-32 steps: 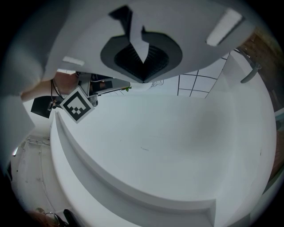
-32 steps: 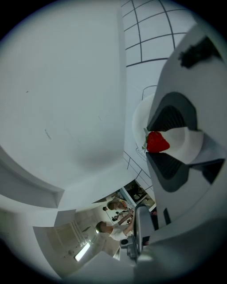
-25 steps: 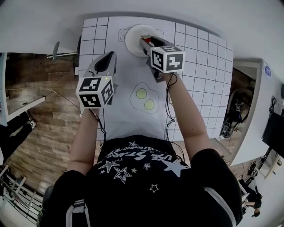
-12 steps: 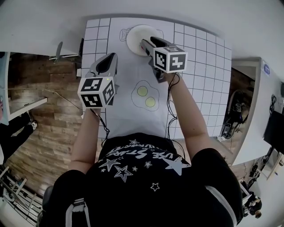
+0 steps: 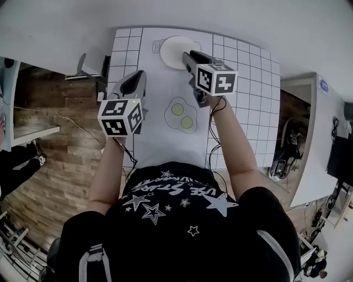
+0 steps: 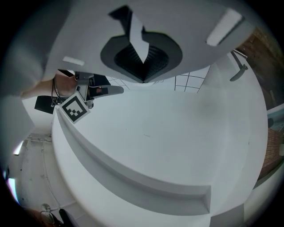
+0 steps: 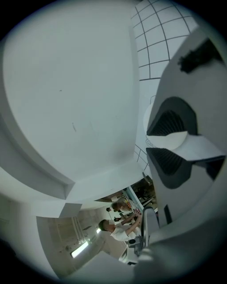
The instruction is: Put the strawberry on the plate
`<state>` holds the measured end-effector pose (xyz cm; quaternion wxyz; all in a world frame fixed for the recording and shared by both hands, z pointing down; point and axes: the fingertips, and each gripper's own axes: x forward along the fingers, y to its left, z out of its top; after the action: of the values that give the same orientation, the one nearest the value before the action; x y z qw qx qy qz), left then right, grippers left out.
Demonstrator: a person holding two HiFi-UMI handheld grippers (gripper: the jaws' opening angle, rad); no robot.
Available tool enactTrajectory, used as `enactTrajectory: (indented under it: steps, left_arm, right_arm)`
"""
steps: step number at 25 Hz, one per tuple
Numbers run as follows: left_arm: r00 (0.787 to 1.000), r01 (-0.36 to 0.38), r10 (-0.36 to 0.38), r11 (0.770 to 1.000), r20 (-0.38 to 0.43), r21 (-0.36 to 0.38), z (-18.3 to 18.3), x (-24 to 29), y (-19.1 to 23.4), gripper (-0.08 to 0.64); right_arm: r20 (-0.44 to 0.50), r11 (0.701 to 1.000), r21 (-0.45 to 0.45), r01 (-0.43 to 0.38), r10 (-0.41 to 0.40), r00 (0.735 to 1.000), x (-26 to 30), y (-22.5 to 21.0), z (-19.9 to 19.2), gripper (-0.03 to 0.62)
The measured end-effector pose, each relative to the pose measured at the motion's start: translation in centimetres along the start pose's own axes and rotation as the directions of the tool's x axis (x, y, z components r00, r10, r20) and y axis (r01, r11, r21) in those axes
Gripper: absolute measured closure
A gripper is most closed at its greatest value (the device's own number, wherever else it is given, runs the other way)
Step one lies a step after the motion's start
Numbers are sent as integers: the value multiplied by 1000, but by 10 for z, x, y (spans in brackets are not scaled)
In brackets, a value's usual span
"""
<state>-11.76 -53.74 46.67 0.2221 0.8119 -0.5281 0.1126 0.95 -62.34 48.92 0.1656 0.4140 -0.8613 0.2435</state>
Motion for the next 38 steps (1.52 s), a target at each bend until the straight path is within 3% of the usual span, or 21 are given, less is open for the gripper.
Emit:
enactTrajectory:
  steps: [2,13,26,32,38]
  left_arm:
    - [1000,1,-1,1000,12,-3,1,-11,-1,551]
    - [997,27,-28,999,78,20,-2,-77,-14,551]
    - [980,177,-185,979,76,103,-32,-147,-58,551]
    - [972,214,-223,971,72,110,-43,-160,-77,552]
    - [971,205,-217,972,97,118,-41,-171,-91,552]
  right_arm:
    - [28,1000,1,7,-7,1000,-11,5,7,523]
    - [125,999,-21,47,-44,991,-73,51,14,554]
    - [137,995,8,100,-100,986,-152,122,-53,578]
    - [123,994,16,109,-110,986,-178,135,-77,578]
    - [145,995,10,98,-98,985,-189,140,-76,578]
